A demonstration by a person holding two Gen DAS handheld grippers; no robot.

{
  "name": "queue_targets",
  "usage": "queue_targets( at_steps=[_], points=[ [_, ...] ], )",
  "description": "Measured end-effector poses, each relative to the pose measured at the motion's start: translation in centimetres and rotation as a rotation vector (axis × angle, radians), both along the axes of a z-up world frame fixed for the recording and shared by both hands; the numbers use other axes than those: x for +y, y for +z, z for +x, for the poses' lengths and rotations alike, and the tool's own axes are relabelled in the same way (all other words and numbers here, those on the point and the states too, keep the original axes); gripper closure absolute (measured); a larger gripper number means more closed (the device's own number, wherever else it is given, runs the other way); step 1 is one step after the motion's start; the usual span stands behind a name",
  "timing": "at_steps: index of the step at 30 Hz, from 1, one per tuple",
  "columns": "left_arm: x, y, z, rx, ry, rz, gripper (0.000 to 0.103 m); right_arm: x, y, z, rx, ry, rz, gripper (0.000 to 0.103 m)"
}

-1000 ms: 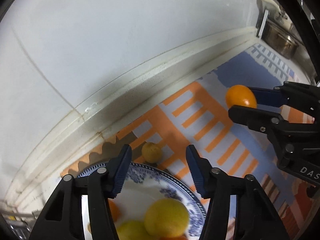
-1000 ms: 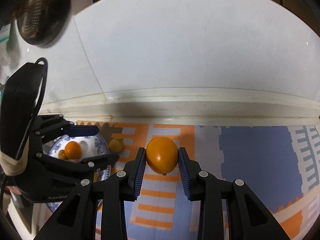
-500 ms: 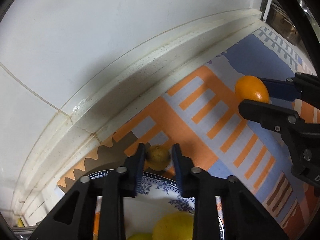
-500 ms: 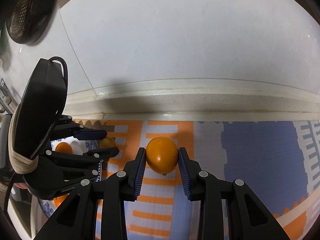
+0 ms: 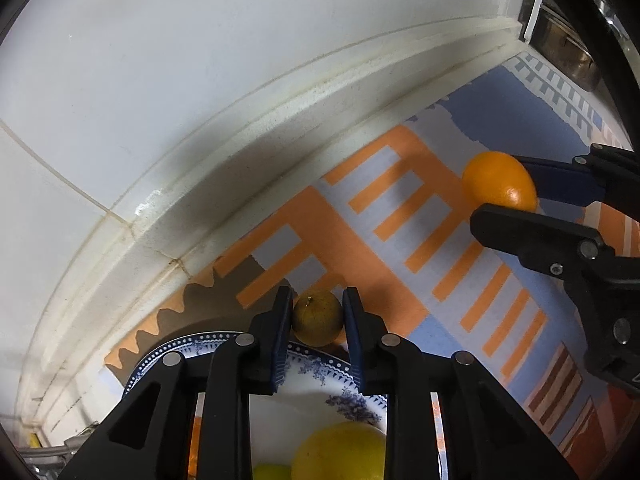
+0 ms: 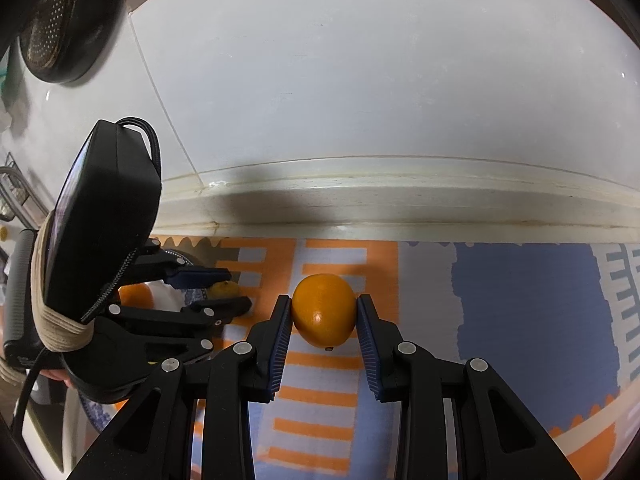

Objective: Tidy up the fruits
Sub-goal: 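Carry the orange and small brown fruit over the plate with both grippers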

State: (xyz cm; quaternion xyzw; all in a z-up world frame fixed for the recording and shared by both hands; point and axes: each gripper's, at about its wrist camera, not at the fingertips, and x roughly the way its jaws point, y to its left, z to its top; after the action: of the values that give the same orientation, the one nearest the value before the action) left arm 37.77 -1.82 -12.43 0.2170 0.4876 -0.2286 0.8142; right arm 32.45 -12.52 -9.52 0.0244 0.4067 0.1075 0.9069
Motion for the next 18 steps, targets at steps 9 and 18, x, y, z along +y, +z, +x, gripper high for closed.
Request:
queue_targets(
  at_steps=[9, 18],
  points=[
    [2.3, 3.5, -2.8, -0.055, 0.07, -0.114, 0.077, 0.1, 1.0, -0.9, -0.026, 0.028, 0.016, 0.069],
    [4.6, 4.9, -4.7, -0.108, 0.134, -0.193, 0.077, 0.9, 2.9, -2.8, -0.077, 0.073, 0.018, 0.069]
  ],
)
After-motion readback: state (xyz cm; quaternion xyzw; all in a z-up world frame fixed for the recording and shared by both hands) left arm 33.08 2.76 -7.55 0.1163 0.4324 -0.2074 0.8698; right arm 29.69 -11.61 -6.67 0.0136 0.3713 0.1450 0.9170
